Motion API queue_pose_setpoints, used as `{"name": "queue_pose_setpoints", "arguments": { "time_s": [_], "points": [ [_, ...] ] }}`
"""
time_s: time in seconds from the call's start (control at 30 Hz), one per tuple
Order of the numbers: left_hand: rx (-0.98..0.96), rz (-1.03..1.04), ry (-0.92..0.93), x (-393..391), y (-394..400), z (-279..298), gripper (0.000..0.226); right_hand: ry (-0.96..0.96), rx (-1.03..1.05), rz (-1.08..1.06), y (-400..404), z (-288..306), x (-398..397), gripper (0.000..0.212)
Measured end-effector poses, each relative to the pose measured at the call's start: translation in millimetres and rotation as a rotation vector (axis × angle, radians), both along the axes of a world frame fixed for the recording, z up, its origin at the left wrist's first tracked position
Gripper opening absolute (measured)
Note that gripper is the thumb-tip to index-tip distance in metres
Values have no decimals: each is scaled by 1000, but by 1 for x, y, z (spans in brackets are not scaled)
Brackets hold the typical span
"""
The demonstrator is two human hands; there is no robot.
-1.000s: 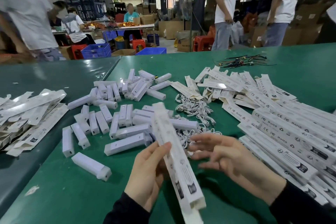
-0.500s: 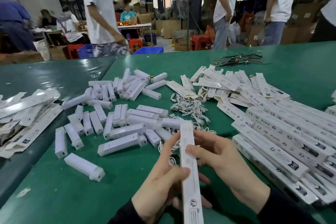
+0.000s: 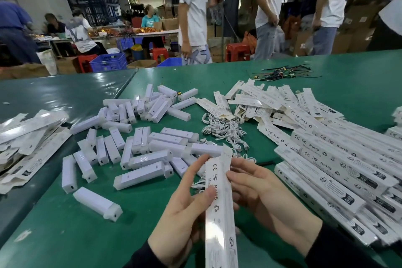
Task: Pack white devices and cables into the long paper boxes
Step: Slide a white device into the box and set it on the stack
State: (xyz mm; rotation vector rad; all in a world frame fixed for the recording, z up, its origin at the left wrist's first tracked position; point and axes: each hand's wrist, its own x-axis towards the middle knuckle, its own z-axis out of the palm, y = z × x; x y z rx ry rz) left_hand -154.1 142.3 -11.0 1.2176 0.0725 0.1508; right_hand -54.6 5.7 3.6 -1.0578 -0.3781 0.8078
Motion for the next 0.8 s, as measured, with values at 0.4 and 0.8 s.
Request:
{"name": "queue_pose_setpoints", "arguments": {
  "time_s": [0.4,0.8],
  "points": [
    [107,162,11,2,-4,-5,48,-140,-98,-190,3,-6,-4,43],
    [59,8,82,2,-5,-12,54,-232,-136,-252,3,-7,-4,32]
  ]
}}
